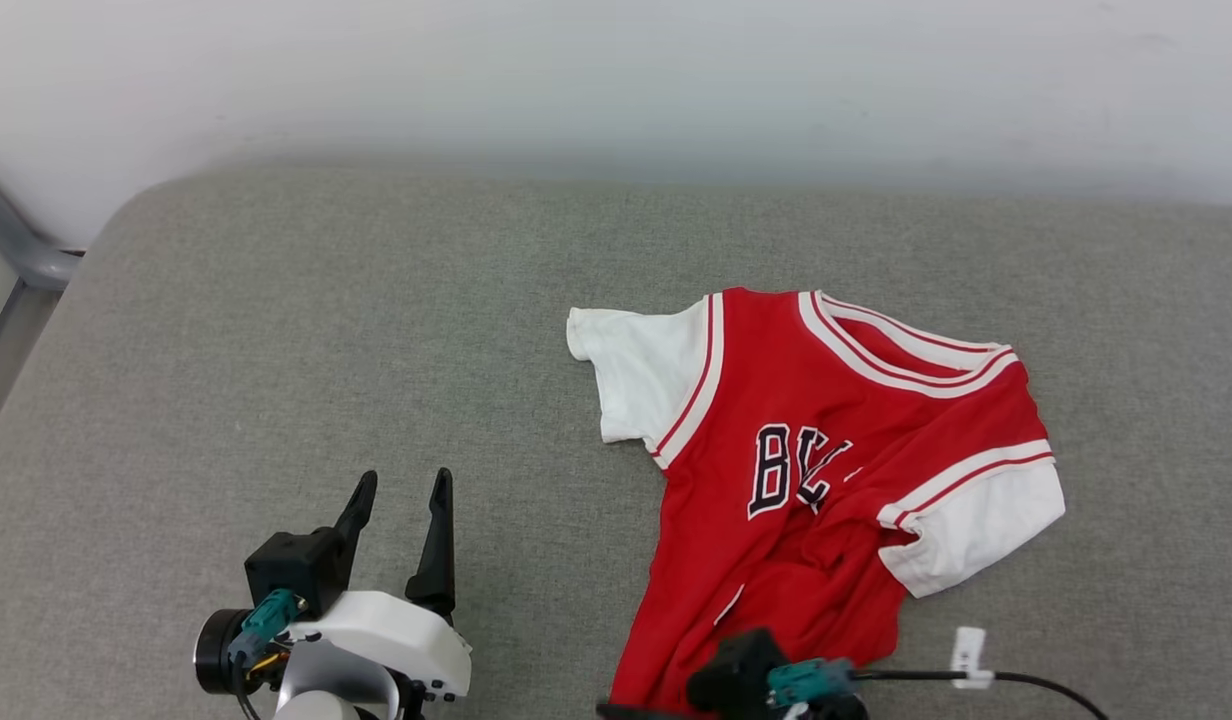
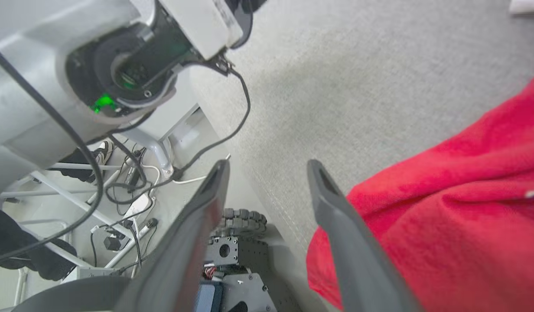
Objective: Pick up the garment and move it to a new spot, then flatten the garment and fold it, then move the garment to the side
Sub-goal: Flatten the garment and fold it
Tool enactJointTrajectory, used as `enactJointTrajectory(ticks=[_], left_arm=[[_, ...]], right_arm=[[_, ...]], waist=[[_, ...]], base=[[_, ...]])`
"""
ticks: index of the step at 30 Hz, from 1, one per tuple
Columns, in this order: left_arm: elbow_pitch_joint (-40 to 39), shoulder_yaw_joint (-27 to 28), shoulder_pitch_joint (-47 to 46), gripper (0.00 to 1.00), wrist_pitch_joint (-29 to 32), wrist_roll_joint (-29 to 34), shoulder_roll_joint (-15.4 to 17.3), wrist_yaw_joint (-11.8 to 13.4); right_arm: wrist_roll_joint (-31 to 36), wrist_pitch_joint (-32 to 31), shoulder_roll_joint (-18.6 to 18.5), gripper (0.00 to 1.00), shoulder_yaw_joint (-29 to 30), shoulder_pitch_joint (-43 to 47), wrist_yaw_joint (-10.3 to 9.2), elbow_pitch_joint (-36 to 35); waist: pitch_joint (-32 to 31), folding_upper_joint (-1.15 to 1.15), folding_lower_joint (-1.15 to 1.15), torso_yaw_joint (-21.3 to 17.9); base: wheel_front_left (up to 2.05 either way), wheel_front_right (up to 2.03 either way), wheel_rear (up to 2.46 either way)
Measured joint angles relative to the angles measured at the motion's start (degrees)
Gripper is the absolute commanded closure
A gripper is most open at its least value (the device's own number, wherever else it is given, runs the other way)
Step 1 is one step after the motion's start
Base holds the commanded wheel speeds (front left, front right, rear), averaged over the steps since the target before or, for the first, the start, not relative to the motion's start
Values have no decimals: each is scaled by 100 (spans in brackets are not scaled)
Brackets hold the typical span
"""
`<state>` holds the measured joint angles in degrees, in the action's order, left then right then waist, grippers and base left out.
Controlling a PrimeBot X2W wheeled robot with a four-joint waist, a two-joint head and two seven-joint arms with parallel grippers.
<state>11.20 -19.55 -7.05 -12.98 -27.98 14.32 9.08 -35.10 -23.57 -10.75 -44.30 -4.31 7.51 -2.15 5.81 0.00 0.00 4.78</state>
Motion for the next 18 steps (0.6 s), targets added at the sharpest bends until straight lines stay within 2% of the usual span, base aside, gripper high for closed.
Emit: enactJointTrajectory(ticks=[7, 11, 18], left_arm=[[16, 0, 18, 0, -7, -16, 23, 8], [14, 27, 23, 0, -10, -43, 73, 22], [-34, 98, 26, 0, -26, -46, 151, 76]], right_arm=[[521, 1411, 218, 0, 565, 122, 0, -357], [810, 1941, 363, 0, 1058, 197, 0, -437], [1344, 2315, 554, 0, 2671, 348, 0, -314]], waist=[[-106, 0, 0, -86], [-127, 0, 0, -119], [-139, 0, 0, -178]], base=[[0, 0, 0], [0, 0, 0], [0, 0, 0]])
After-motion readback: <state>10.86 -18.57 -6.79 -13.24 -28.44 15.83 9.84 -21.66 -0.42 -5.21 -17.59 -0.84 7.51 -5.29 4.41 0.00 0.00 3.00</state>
